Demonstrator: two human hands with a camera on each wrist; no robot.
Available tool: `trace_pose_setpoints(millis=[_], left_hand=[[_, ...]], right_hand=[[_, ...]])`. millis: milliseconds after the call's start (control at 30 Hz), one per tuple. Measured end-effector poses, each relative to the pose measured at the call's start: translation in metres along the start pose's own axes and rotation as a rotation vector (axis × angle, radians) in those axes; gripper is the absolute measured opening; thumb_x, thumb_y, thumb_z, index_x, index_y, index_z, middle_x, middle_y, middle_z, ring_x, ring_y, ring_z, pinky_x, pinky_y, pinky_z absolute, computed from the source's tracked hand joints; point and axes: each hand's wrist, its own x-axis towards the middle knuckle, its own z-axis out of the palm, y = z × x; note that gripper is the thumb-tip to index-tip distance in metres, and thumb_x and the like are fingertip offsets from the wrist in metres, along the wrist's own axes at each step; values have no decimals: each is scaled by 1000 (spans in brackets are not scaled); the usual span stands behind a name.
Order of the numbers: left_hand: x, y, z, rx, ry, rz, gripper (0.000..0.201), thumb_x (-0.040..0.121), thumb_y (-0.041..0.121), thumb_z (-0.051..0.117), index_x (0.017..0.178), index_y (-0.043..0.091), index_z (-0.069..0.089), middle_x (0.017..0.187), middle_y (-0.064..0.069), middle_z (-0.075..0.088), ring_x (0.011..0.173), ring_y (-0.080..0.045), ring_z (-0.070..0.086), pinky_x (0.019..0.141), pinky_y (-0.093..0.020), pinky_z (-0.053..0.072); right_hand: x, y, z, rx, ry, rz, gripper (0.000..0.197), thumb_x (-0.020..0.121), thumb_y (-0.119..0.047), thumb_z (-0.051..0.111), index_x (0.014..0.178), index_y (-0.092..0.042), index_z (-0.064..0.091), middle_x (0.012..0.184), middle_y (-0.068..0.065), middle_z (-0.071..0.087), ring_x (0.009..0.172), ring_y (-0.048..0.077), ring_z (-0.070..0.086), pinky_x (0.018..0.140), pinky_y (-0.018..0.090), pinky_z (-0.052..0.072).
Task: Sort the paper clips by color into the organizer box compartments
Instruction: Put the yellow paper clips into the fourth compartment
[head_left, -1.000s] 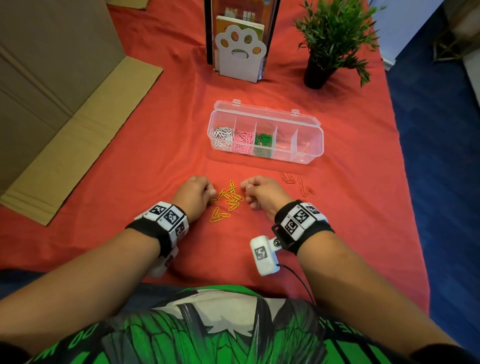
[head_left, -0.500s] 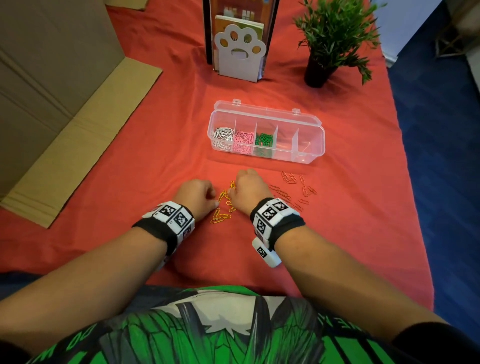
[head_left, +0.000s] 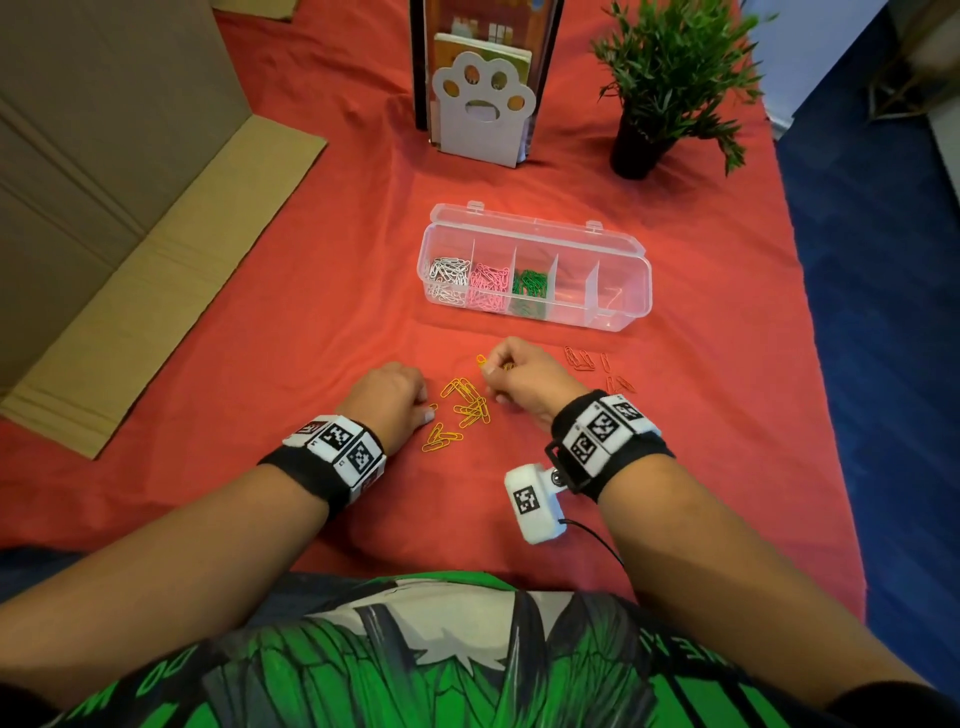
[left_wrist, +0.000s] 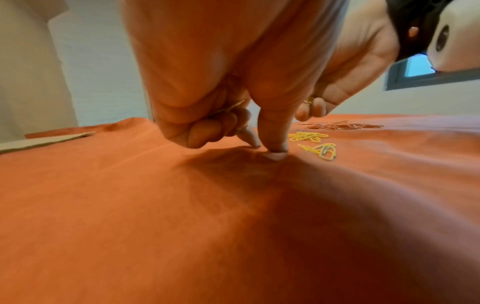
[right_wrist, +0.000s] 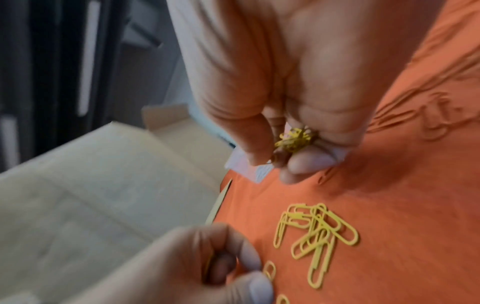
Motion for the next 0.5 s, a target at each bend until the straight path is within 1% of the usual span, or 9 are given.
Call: trace_pose_setpoints(millis=[67,133,233,300,367,400,433,467,500], left_hand=[[-1,2,1,49,-8,22,18,84,31,61,91,14,62,103,-9,60,100,-29,57,84,-34,43],[-2,4,3,94,-26,32,19,87,31,57,92,14,62,104,-11,62,100,-31,59,84,-35,43],[-2,7,2,19,-60,31,20,89,27,53,91,10,62,101,-14,64,97,-31,58,82,-34,42],[0,12,-3,-214,-99,-20,17,90,23,53,82,9,59,86,-12,64,84,-28,57,75,-33,40],[1,18,-12,-645,-161,-204,20,86,22,50,68,13,51,63,-6,54,60,-23,49,59,-32,37],[1,20,-16,-885,-179,-317,20,83,21,46,64,15,48,55,-4,47,49,-20,44,51,-28,34],[1,22,-20,-1110,-206,-419,17,79,17,41,63,16,46,52,-2,44,43,-15,40,45,-23,32],[-1,23,-25,-1301,-243,-480,14,75,14,38,63,16,46,50,0,46,41,-12,40,44,-19,32],[-2,23,-30,-1432,-274,-502,12,70,13,36,64,16,47,50,0,49,41,-12,43,46,-18,36]], right_hand=[[-3,4,-4,229,-30,47,26,90,2,48,74,-18,46,66,5,52,57,14,47,48,21,37],[-7,4,-8,364,-61,54,22,93,2,44,81,-16,48,70,5,50,59,13,51,47,18,42],[-12,4,-10,538,-119,62,22,94,3,40,84,-11,53,71,4,48,55,9,55,47,16,45],[-15,3,-12,665,-154,91,23,92,-1,37,80,-8,56,69,5,47,56,10,55,49,18,44],[-19,1,-13,746,-177,131,24,91,-10,38,75,-8,56,68,4,47,59,14,53,49,20,43],[-20,1,-12,726,-176,150,24,91,-13,39,74,-9,55,67,3,46,59,14,51,47,20,42],[-20,1,-10,653,-164,164,23,91,-14,40,74,-10,55,66,2,45,57,13,49,44,19,40],[-18,2,-7,521,-139,172,20,91,-14,43,74,-12,54,64,0,44,54,12,46,41,18,37],[-17,4,-4,344,-109,167,17,89,-14,47,74,-15,54,62,-1,44,51,11,43,39,18,34]])
